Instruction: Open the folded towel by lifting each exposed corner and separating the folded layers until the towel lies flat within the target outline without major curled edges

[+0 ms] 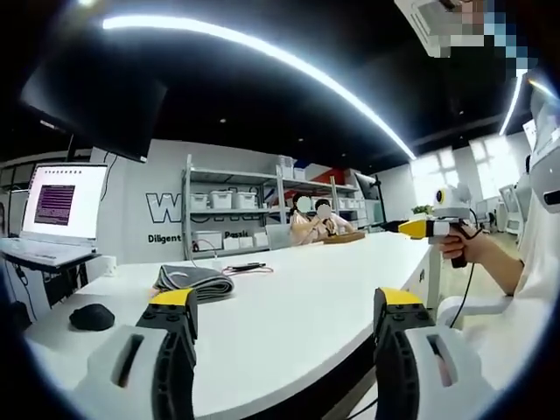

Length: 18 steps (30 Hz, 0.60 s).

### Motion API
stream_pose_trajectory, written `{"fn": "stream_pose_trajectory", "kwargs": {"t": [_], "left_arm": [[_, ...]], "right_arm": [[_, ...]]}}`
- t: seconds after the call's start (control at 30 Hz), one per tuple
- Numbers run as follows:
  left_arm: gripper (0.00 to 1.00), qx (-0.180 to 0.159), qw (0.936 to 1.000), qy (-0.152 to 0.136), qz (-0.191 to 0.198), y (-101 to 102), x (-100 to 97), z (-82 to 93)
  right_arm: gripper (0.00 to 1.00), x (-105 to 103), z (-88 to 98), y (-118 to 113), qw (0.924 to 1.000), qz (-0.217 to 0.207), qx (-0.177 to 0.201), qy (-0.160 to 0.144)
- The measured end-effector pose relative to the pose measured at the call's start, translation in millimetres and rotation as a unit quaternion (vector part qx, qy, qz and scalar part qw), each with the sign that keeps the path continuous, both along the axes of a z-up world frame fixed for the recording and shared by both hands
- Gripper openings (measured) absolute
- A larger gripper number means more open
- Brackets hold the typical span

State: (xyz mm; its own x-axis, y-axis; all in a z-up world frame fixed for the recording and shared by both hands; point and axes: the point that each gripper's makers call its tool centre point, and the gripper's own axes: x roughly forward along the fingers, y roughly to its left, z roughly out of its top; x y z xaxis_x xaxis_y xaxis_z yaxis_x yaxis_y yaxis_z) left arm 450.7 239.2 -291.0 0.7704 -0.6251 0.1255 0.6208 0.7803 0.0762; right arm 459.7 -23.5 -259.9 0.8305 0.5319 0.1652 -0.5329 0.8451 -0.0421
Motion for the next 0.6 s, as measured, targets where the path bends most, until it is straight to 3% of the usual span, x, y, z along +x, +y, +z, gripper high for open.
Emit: {"fn": "stream_pose_trajectory", "kwargs": {"t": [0.17,0.6], "left_arm": [[0.79,0.000,0.9999,0.012,-0.003,0.7,1.2,-3.3],[0.75,0.022,0.9998,0.003,0.005,1.6,4.8,-3.4]], "right_arm": [[0.76,0.3,-0.3,-0.5,1.0000,0.000,0.003,0.001],[0.76,1.3,-1.7,-2.7,0.9997,-0.011,-0.020,-0.004]]}}
